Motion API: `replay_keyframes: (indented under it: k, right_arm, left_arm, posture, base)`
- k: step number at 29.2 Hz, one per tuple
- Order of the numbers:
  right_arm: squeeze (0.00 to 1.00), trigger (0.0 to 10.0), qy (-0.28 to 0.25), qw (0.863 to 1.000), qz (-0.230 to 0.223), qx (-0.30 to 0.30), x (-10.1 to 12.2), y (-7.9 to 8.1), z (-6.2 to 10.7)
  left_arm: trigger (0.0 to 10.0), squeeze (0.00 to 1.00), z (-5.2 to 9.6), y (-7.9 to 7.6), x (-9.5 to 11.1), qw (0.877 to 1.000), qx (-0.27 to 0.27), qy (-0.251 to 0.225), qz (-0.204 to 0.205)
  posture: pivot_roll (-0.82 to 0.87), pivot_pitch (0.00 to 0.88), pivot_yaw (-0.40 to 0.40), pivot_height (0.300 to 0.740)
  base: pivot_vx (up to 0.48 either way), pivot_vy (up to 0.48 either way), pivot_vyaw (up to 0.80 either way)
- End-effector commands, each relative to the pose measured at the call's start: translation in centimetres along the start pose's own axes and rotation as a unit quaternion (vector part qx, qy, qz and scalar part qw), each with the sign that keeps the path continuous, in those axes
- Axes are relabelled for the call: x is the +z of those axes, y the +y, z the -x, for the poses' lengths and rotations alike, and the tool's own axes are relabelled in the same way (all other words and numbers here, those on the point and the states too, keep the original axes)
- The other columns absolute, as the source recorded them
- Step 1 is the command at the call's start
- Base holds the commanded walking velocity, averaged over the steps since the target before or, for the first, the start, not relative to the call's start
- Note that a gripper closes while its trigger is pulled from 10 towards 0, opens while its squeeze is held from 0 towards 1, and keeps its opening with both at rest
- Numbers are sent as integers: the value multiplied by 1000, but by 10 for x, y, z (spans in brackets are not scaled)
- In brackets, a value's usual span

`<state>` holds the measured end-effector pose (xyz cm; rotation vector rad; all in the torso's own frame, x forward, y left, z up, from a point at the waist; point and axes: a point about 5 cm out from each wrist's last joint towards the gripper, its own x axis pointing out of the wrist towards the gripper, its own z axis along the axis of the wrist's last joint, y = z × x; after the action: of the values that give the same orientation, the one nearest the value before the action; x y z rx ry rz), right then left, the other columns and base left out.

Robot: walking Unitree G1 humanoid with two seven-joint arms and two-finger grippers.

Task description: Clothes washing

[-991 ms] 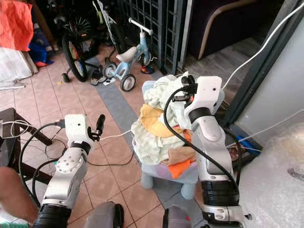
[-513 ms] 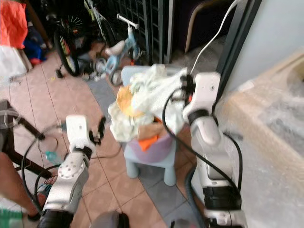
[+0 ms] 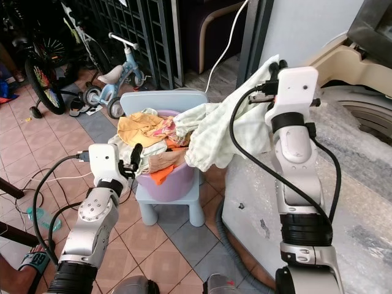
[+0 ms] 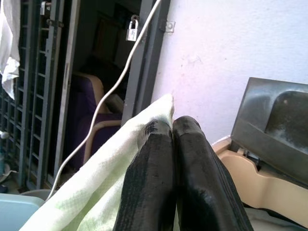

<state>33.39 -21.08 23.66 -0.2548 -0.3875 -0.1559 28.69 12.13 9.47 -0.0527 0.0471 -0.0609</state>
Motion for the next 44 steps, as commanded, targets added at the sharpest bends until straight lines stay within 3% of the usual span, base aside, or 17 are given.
replay_keyframes:
  k: [1, 7, 11, 16, 19, 44]
  right_arm:
    - [0, 10000, -16, 999, 13, -42, 7, -13, -8]
    - [0, 10000, 18, 992, 41, -120, -4, -44, -12]
    - [0, 10000, 20, 991, 43, -129, -6, -48, -12]
    - [0, 10000, 25, 990, 44, -130, -10, -46, -11]
    - [0, 10000, 33, 990, 39, -129, -14, -45, -10]
    - [0, 10000, 59, 992, 22, -106, -25, -35, -7]
  left_arm:
    - [10000, 0, 0, 1, 4, 1000, -7, -10, 0]
    - [10000, 0, 2, -1, 7, 999, -28, -20, 10]
    - [10000, 0, 3, -2, 6, 999, -32, -20, 8]
    - [10000, 0, 3, -4, 2, 999, -29, -2, 15]
    - [10000, 0, 3, -5, -4, 998, -9, 33, 46]
    - [10000, 0, 2, -3, 0, 999, -20, 23, 32]
  posture:
    - [-37, 57, 60, 740]
    - [-33, 60, 59, 740]
    - [-38, 61, 61, 740]
    - [-40, 63, 63, 740]
    - [-39, 64, 64, 740]
    - [-39, 59, 61, 740]
  base:
    - [0, 0, -800]
    - [0, 0, -800]
    - [0, 0, -800]
    - [0, 0, -800]
    - [0, 0, -800]
    - [0, 251, -800]
